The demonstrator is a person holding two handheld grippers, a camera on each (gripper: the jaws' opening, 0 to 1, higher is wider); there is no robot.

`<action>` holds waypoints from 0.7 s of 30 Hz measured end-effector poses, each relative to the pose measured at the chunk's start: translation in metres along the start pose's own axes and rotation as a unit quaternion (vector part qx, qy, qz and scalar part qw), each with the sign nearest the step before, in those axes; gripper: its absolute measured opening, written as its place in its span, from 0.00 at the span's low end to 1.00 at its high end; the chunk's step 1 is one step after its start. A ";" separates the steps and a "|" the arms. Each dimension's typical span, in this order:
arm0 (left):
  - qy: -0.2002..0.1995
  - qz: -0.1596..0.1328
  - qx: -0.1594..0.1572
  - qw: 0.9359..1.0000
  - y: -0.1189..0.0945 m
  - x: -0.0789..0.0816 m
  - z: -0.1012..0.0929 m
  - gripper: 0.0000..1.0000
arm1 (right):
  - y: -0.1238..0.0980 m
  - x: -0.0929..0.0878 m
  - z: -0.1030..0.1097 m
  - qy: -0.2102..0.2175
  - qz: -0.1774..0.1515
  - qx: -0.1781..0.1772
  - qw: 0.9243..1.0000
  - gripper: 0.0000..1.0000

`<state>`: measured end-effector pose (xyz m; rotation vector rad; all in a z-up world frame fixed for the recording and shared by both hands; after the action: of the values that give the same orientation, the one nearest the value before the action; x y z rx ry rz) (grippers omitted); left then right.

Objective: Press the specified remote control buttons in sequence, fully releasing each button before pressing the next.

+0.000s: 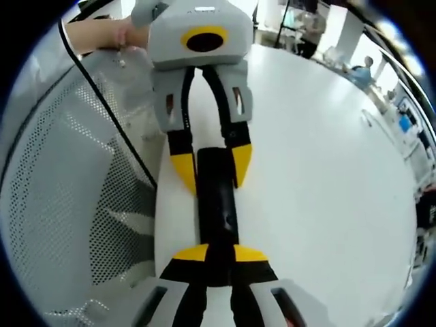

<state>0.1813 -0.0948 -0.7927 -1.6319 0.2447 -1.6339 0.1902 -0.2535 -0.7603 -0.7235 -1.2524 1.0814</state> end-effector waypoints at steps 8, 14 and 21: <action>-0.001 -0.001 0.000 1.000 0.000 0.000 0.000 0.25 | 0.001 0.000 0.000 -0.003 0.003 -0.004 1.000 0.07; -0.002 -0.002 0.000 1.000 0.001 0.000 0.000 0.25 | 0.001 0.001 -0.005 0.023 0.008 0.012 1.000 0.06; -0.001 -0.002 0.000 1.000 0.001 0.000 0.000 0.25 | 0.001 0.005 -0.007 0.047 0.022 0.020 0.998 0.07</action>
<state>0.1814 -0.0951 -0.7933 -1.6356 0.2405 -1.6354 0.1969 -0.2473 -0.7610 -0.7650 -1.1372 1.0928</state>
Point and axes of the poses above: the point that each gripper's makers call its tool centre point, and the gripper's own axes: y roughly forward along the fingers, z roughly to its left, x roughly out of its top, the point moved 10 cm from there along -y, roughly backward along the fingers, and after that the axes turned 15 degrees about x, right-handed, at the moved point
